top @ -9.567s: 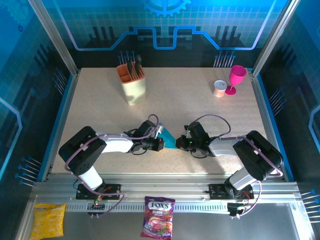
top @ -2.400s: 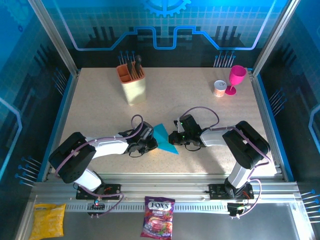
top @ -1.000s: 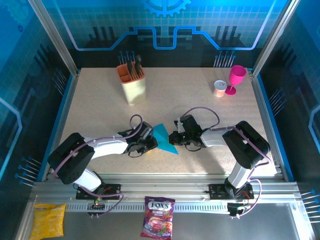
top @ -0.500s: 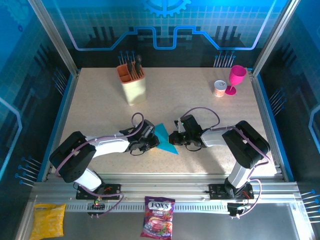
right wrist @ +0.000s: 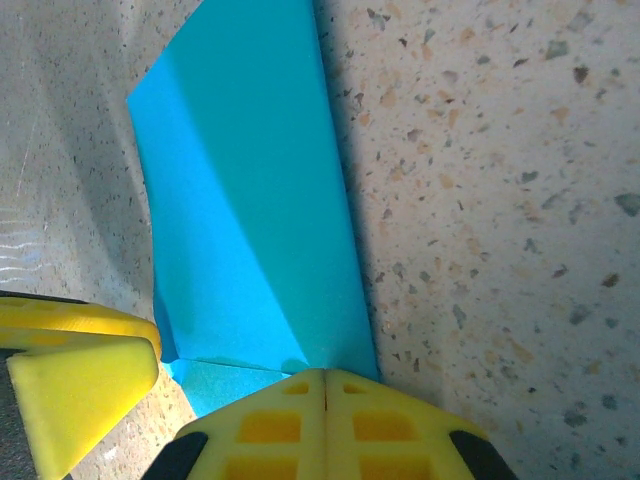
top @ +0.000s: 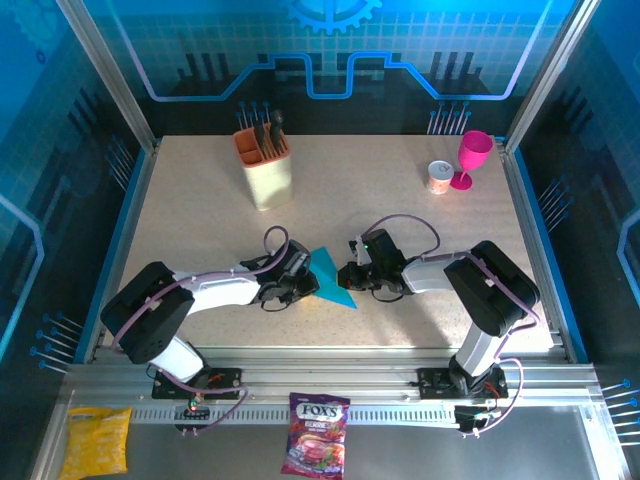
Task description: Fold a paper plane with a square sheet of paper (pick it up from the middle)
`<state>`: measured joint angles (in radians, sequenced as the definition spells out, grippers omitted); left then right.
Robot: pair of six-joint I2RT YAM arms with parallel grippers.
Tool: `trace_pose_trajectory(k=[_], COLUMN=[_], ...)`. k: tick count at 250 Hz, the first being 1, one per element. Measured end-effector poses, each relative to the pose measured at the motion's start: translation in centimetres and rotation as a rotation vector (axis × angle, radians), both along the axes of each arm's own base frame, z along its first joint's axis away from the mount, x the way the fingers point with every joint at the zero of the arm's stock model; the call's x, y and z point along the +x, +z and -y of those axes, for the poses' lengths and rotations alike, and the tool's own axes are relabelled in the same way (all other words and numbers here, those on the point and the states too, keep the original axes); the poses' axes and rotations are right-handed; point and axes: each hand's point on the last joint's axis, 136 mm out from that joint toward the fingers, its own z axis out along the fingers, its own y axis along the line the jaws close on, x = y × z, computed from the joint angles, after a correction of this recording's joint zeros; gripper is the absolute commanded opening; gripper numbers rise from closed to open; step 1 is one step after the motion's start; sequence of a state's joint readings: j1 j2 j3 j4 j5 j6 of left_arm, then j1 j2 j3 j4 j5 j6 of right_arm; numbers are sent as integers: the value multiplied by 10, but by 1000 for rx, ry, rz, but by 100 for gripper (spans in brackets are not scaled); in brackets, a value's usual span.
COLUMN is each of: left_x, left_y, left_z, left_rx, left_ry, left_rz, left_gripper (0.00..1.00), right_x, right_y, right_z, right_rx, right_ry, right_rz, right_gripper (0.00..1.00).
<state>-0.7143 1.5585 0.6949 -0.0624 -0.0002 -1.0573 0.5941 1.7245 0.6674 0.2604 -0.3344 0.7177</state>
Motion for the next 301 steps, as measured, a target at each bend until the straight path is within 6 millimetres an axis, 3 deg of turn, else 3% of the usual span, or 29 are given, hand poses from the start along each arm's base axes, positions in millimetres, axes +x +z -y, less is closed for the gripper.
trace_pose_trajectory(k=[184, 301], left_x=[-2, -2], left_y=[-7, -7], left_z=[-11, -11], left_rx=[48, 57], left_ry=[33, 11], left_rz=[-3, 8], left_gripper=[16, 0], right_x=[0, 0], right_y=[0, 0], right_z=[1, 1], right_rx=[4, 4], right_ry=[0, 0], right_rz=[-4, -4], right_gripper=[0, 0])
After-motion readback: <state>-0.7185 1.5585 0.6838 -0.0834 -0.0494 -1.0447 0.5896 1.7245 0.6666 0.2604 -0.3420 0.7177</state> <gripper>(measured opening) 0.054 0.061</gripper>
